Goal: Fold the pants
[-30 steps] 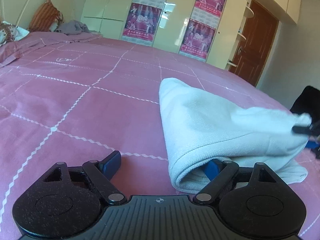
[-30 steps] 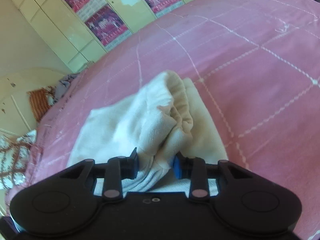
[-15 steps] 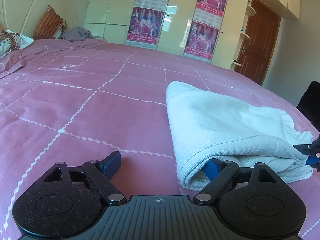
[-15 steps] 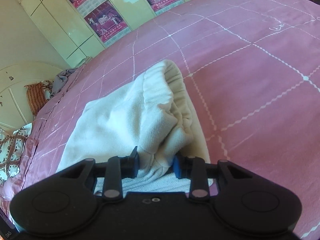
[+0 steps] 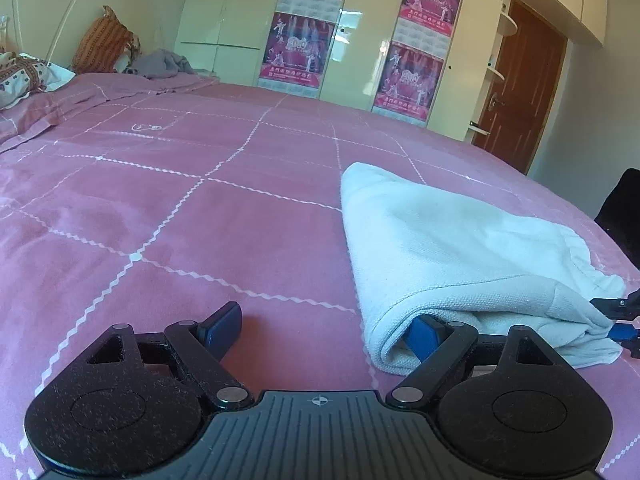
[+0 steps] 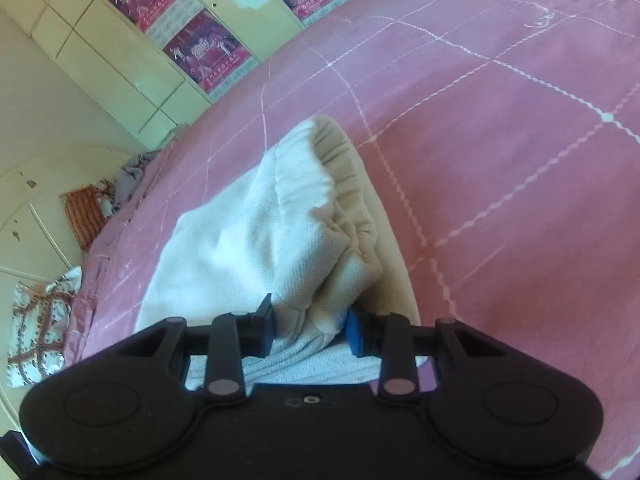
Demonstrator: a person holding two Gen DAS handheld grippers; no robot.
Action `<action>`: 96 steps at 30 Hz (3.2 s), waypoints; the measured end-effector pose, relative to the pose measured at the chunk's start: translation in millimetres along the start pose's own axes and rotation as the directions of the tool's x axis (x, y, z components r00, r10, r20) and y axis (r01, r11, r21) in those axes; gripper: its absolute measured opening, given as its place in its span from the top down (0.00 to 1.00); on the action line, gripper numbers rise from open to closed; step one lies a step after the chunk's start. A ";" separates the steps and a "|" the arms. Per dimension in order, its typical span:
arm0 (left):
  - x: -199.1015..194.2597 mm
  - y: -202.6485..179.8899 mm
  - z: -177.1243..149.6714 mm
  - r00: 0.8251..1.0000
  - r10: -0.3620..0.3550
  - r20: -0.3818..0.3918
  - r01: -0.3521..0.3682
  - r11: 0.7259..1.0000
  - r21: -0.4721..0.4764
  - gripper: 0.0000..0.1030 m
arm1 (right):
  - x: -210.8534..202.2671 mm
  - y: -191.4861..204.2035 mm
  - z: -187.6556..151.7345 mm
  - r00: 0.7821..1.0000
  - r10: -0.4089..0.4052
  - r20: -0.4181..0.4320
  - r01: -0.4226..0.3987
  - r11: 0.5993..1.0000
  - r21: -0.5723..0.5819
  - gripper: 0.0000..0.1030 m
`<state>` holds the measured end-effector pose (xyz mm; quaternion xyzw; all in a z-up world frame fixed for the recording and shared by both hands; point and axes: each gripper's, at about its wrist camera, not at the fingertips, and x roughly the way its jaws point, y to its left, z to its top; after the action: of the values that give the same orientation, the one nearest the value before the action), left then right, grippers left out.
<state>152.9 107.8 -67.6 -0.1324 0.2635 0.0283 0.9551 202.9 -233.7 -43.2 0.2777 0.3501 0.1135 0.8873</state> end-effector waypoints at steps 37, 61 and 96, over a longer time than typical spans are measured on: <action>112.4 -100.5 84.7 0.973 -0.085 -0.215 0.154 0.933 0.326 0.50 | 87.1 92.7 42.8 0.966 -0.242 0.088 0.239 0.712 -0.661 0.71; 15.2 -85.9 38.5 0.987 -0.093 -0.134 0.137 0.919 0.371 0.43 | 20.0 90.9 -15.1 0.956 -0.249 0.154 0.284 0.662 -0.693 0.60; 112.0 -126.8 98.9 0.977 -0.023 -0.212 0.108 0.910 0.401 0.33 | 109.7 136.7 24.2 0.944 -0.317 0.091 0.276 0.610 -0.742 0.55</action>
<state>313.9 10.4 -12.9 0.0600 0.3547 -0.0733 0.9302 298.5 -88.3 -11.7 -0.1747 0.3358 0.1052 0.9196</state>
